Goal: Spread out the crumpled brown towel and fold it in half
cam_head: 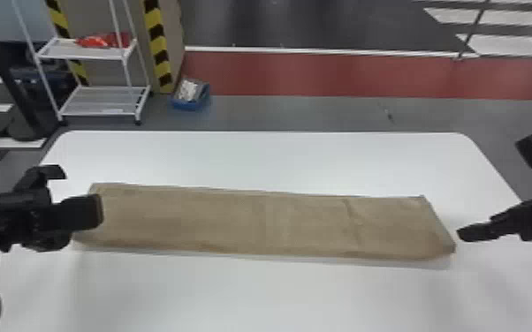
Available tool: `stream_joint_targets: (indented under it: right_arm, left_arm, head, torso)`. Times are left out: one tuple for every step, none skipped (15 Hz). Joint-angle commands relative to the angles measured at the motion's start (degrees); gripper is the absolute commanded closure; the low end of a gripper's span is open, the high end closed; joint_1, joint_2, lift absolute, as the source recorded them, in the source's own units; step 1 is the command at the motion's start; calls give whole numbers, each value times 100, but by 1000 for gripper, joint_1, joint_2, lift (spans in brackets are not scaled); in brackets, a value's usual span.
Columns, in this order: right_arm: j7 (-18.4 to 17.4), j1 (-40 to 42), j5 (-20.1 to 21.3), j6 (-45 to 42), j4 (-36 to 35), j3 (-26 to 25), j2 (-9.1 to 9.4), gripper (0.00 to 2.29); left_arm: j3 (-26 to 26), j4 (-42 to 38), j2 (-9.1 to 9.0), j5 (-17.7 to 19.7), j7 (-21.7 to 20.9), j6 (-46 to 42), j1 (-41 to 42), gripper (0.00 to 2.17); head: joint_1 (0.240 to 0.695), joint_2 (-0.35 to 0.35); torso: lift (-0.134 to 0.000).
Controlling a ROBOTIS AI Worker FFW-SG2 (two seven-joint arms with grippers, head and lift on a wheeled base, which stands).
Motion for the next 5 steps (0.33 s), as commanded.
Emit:
stream_joint_targets:
  right_arm:
    - [7, 34, 0, 12, -38, -7, -2, 83]
    - [7, 60, 0, 12, -64, -16, -2, 83]
    - [7, 78, 0, 12, -82, -16, -2, 83]
    - [7, 87, 0, 30, -90, -25, -2, 83]
    - [7, 96, 0, 30, -117, -25, -2, 83]
  left_arm:
    - [15, -25, 0, 0, 0, 0, 32, 70]
    - [15, -42, 0, 0, 0, 0, 49, 70]
    - [15, -60, 0, 0, -9, 0, 58, 70]
    - [24, -68, 9, 0, -9, 0, 67, 70]
    - [24, -68, 18, 0, -18, 0, 67, 70]
  head:
    - [695, -43]
    - [695, -43]
    - [695, -42]
    - [695, -42]
    - [695, -43]
  torso:
    - [-124]
    - [-124]
    - [-124]
    - [-124]
    - [-124]
